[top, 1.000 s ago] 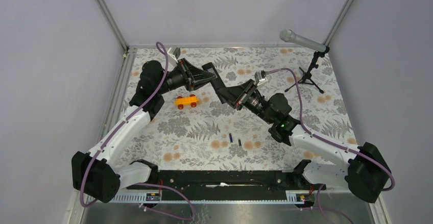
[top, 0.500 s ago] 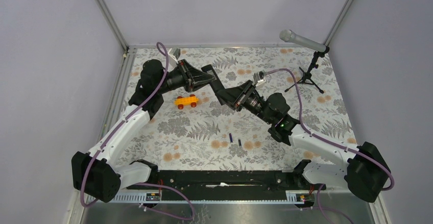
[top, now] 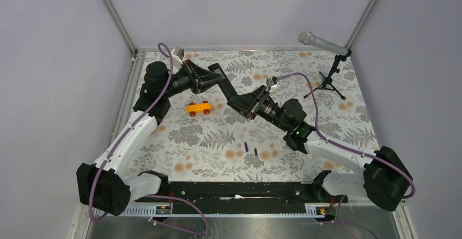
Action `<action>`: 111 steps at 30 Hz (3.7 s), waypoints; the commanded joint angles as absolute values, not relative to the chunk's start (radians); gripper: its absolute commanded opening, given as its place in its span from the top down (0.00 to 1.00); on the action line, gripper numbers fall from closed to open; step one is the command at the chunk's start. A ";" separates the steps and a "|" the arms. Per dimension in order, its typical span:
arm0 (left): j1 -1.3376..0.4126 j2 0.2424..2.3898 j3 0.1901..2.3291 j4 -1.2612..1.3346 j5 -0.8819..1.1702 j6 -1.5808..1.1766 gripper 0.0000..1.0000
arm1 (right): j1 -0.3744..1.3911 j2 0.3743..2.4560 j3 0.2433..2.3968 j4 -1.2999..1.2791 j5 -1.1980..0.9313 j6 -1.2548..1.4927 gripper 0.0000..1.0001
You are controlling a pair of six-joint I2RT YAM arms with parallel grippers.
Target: Load the batteries into the remote control
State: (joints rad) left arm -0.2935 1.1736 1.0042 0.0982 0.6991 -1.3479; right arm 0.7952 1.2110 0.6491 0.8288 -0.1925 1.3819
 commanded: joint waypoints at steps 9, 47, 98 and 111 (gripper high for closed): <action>-0.275 1.129 1.029 0.262 0.633 -1.415 1.00 | 0.796 1.233 0.673 0.707 -0.154 1.393 0.16; -0.275 1.076 0.907 0.329 0.589 -1.520 1.00 | 0.717 1.432 0.907 0.755 -0.224 1.376 0.30; -0.235 1.124 0.963 0.203 0.577 -1.208 1.00 | 0.675 1.320 0.828 0.537 -0.358 1.389 0.52; -0.238 1.070 0.887 0.272 0.534 -1.028 1.00 | 0.667 1.345 0.825 0.514 -0.412 1.579 0.54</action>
State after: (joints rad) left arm -0.2390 1.1061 0.9009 0.1490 0.5545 -1.0870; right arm 0.6754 1.3380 0.8299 0.4702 -0.3824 1.4879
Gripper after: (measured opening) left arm 0.166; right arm 0.453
